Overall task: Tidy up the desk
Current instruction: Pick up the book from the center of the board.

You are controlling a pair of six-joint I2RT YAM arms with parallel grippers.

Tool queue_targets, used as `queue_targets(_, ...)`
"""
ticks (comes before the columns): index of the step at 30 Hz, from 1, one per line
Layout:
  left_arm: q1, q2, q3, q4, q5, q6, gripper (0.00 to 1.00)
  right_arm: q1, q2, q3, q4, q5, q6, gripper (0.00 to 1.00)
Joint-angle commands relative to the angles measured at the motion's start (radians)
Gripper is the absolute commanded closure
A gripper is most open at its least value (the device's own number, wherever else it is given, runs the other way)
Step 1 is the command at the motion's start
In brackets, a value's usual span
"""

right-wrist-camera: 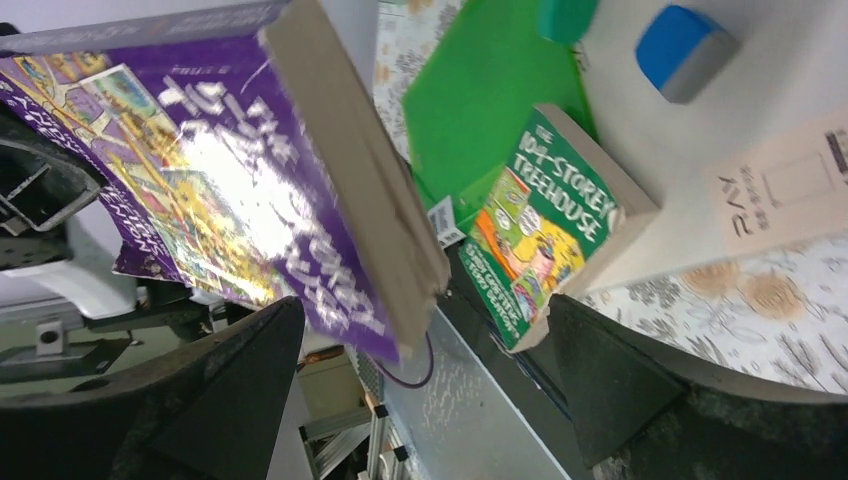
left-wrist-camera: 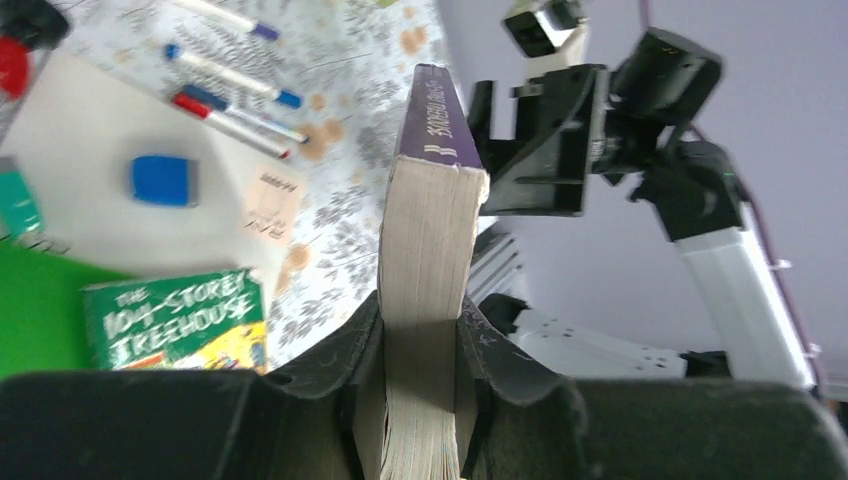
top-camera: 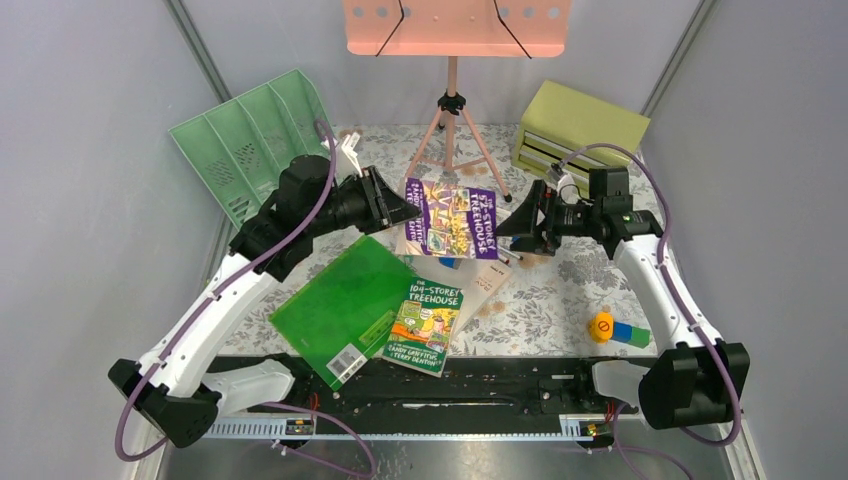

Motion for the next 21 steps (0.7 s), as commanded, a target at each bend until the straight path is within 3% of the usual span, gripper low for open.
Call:
queue_targets(1,0.013,-0.013,-0.023,0.361,0.175,-0.127,1.00,0.027,0.015,0.051,0.192,-0.113,0.122,0.00)
queue_targets(3,0.014,0.004,-0.032,0.436,0.231,-0.154,1.00,0.041,0.016,0.036,0.256,-0.116,0.175,0.00)
queue_targets(7,0.015,0.033,-0.029,0.493,0.288,-0.169,1.00,0.045,-0.006,-0.087,0.733,-0.193,0.487,0.00)
queue_targets(9,0.018,0.036,-0.038,0.491,0.287,-0.177,1.00,0.045,-0.012,-0.129,0.893,-0.208,0.595,0.01)
queue_targets(12,0.026,0.033,-0.059,0.491,0.279,-0.187,1.00,0.044,-0.026,-0.144,0.945,-0.219,0.617,0.02)
queue_targets(14,0.036,0.035,-0.064,0.457,0.265,-0.181,1.00,0.044,-0.041,-0.144,0.948,-0.222,0.609,0.08)
queue_targets(17,0.051,0.034,-0.073,0.416,0.257,-0.172,0.99,0.045,-0.056,-0.143,0.957,-0.228,0.608,0.26)
queue_targets(18,0.056,0.035,-0.075,0.405,0.256,-0.170,0.91,0.045,-0.058,-0.143,0.963,-0.232,0.612,0.37)
queue_targets(21,0.064,0.029,-0.079,0.373,0.247,-0.155,0.52,0.044,-0.057,-0.146,1.006,-0.241,0.650,0.82)
